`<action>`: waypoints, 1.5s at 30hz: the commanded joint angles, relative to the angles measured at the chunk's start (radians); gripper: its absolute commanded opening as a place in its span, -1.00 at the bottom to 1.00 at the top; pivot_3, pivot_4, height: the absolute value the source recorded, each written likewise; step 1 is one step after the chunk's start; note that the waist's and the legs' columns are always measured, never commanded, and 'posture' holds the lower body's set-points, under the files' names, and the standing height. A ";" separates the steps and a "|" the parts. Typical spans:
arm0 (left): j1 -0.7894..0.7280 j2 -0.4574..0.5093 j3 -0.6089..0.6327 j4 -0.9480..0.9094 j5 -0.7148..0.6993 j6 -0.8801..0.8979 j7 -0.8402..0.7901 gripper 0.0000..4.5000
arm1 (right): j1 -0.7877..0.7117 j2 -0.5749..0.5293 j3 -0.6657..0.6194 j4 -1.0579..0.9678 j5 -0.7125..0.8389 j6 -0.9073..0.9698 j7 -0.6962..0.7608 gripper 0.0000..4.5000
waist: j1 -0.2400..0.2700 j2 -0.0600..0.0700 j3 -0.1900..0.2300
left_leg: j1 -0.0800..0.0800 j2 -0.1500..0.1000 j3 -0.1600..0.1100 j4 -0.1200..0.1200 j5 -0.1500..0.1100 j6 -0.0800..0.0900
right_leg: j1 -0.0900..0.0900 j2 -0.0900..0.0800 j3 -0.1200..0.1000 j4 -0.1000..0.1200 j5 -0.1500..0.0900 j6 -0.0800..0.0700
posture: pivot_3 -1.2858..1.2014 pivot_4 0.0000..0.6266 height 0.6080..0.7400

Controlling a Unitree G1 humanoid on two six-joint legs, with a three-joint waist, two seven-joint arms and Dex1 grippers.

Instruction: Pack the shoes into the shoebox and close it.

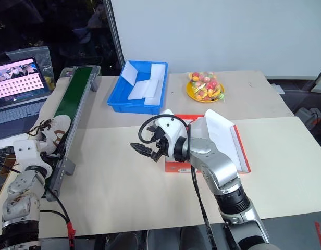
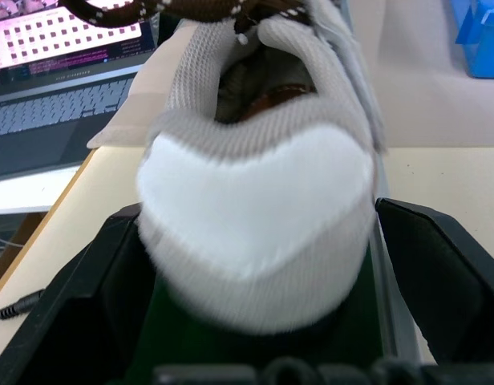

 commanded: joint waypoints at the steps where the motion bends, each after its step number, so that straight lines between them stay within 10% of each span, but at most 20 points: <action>1: -0.027 -0.002 -0.007 -0.031 -0.012 -0.023 -0.011 0.36 | -0.014 0.007 -0.021 -0.036 0.014 -0.010 -0.004 1.00 | 0.009 0.000 0.000 | 0.000 0.000 0.000 0.000 0.000 0.000 | 0.000 0.000 0.000 0.000 0.000 0.000 | 0.03 -0.52 1.00; 12: -0.090 0.010 -0.098 -0.114 0.082 -0.016 0.040 0.06 | -0.046 0.055 -0.078 0.013 0.022 -0.028 -0.057 1.00 | 0.014 -0.001 0.001 | -0.001 0.000 0.000 0.000 0.000 -0.001 | 0.000 0.000 0.000 0.000 0.000 0.000 | 0.03 -0.52 1.00; 22: -0.172 -0.132 -0.480 -0.411 0.102 0.036 -0.092 0.06 | -0.278 0.379 -0.726 0.464 0.554 0.282 -0.570 1.00 | 0.019 -0.002 0.000 | -0.001 0.000 -0.002 -0.001 0.000 -0.002 | 0.001 0.000 -0.001 0.001 0.002 -0.003 | 0.03 -0.52 1.00; 41: -0.216 -0.185 -0.517 -0.471 0.019 0.189 -0.181 0.06 | -0.312 0.419 -0.718 0.477 0.712 0.311 -0.692 1.00 | -0.031 0.001 0.002 | -0.012 0.000 0.005 0.000 -0.001 0.001 | -0.013 0.001 0.005 0.005 0.002 -0.002 | 0.03 -0.52 1.00; 45: -0.220 -0.179 -0.512 -0.464 0.026 0.184 -0.186 0.05 | -0.298 0.437 -0.704 0.446 0.739 0.292 -0.713 0.53 | -0.036 0.001 0.002 | -0.012 0.001 0.005 0.000 -0.001 0.001 | -0.014 0.001 0.005 0.005 0.002 -0.002 | 0.03 -0.52 1.00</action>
